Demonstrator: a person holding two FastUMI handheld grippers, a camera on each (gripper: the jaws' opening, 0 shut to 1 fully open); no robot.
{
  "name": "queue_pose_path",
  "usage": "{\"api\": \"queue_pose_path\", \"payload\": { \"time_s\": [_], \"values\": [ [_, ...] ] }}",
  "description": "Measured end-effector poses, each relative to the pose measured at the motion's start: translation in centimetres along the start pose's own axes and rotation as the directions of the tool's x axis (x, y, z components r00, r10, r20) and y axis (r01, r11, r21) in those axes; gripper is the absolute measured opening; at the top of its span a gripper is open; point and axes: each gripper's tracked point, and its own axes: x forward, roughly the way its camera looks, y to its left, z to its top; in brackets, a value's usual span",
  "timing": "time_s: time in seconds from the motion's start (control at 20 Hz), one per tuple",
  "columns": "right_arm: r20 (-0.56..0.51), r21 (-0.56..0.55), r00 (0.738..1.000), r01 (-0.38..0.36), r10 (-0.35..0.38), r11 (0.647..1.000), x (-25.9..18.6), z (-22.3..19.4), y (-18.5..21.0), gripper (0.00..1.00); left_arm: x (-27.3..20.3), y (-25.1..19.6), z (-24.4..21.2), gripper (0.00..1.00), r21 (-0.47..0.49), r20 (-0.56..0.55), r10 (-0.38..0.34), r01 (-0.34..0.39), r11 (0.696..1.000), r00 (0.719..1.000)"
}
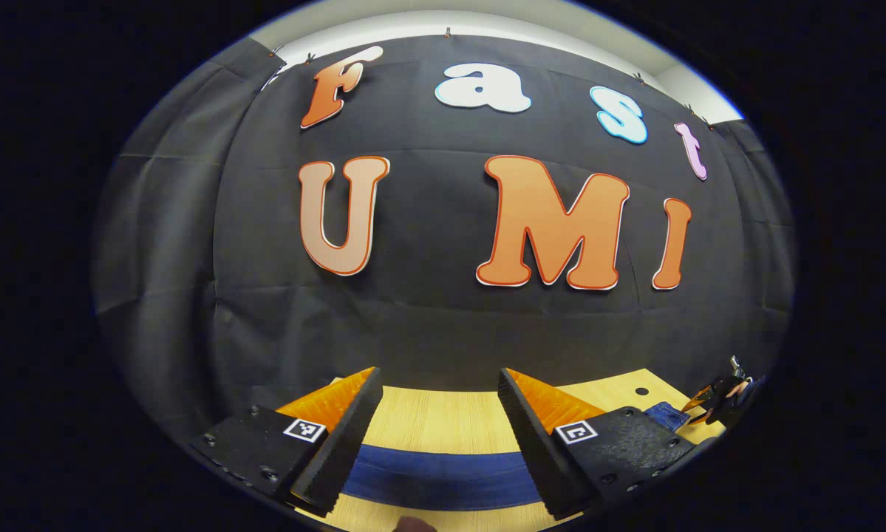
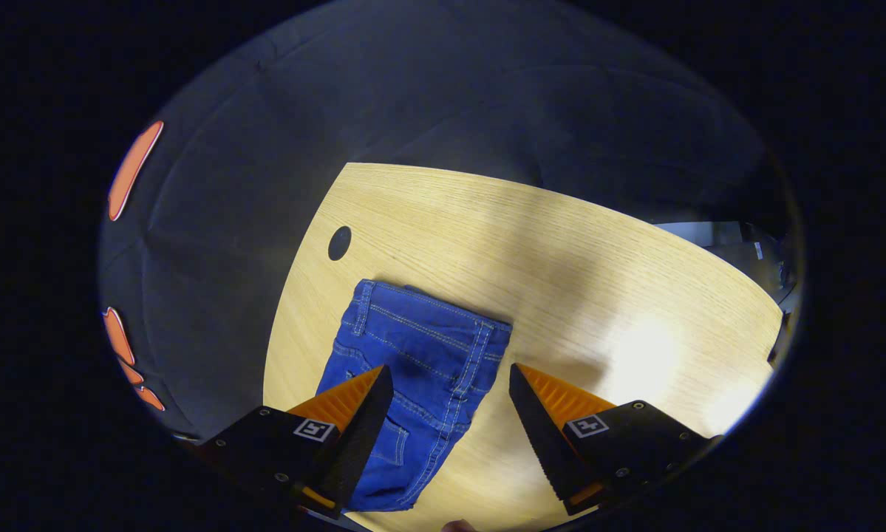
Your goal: Grasp the waist and the cuffs of the jeans and fold them to make the two legs overlap; first hold the waist and fold one-third of the jeans toward the cuffs, then hold the cuffs and fold the remaining one-third in the same direction to finish folding.
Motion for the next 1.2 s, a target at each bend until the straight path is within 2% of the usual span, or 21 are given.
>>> {"api": "queue_pose_path", "payload": {
  "time_s": [0.1, 0.35, 0.45, 0.5, 0.55, 0.7, 0.8, 0.85, 0.9, 1.2],
  "values": [
    [-0.029, -0.006, 0.999, 0.020, -0.021, 1.000, 1.2, -0.5, -0.8, 0.98, -0.8, -0.4, 0.3, 0.97, 0.008, 0.002, 0.012, -0.012, 1.000, 1.000],
    [-0.001, 0.048, 0.999, -0.051, 0.051, 0.998, 2.2, 0.9, 0.7, 0.91, -2.4, -1.5, -0.1, 0.97, 0.025, -0.013, 0.035, -0.035, 0.999, 0.999],
    [0.007, 0.041, 0.999, -0.049, 0.049, 0.998, 2.7, 1.0, 0.1, 0.82, -2.6, -2.1, -0.5, 0.97, 0.025, -0.023, 0.038, -0.038, 0.999, 0.999],
    [0.012, 0.035, 0.998, -0.056, 0.056, 0.998, 2.9, 1.1, 0.1, 0.70, -2.7, -2.4, -0.6, 0.97, 0.023, -0.029, 0.038, -0.038, 0.999, 0.999],
    [0.011, 0.033, 0.999, -0.053, 0.053, 0.998, 3.1, 1.0, -0.1, 0.65, -2.7, -2.9, -1.0, 0.97, 0.021, -0.033, 0.033, -0.032, 0.999, 0.999],
    [0.033, 0.045, 0.997, -0.076, 0.075, 0.996, 3.3, 1.0, 0.1, 0.22, -2.6, -3.7, -1.3, 0.97, 0.024, -0.044, 0.021, -0.020, 1.000, 0.999],
    [0.037, 0.013, 0.993, -0.114, 0.114, 0.993, 3.0, 0.6, 0.2, 0.22, -2.5, -4.2, -1.6, 0.97, 0.024, -0.053, 0.015, -0.014, 1.000, 0.998],
    [0.064, 0.045, 0.992, -0.109, 0.106, 0.993, 2.8, 0.9, 0.2, 0.22, -2.4, -4.4, -1.7, 0.97, 0.027, -0.057, 0.013, -0.011, 1.000, 0.998],
    [0.069, 0.040, 0.989, -0.137, 0.134, 0.990, 1.6, 0.7, 0.6, 0.08, -2.2, -4.5, -1.9, 0.97, 0.026, -0.061, 0.010, -0.008, 1.000, 0.998],
    [0.141, -0.032, 0.971, -0.189, 0.192, 0.981, -3.0, -0.2, 2.1, 0.08, -1.6, -5.8, -2.6, 0.97, 0.014, -0.070, -0.049, 0.050, 0.999, 0.996]
  ]
}}
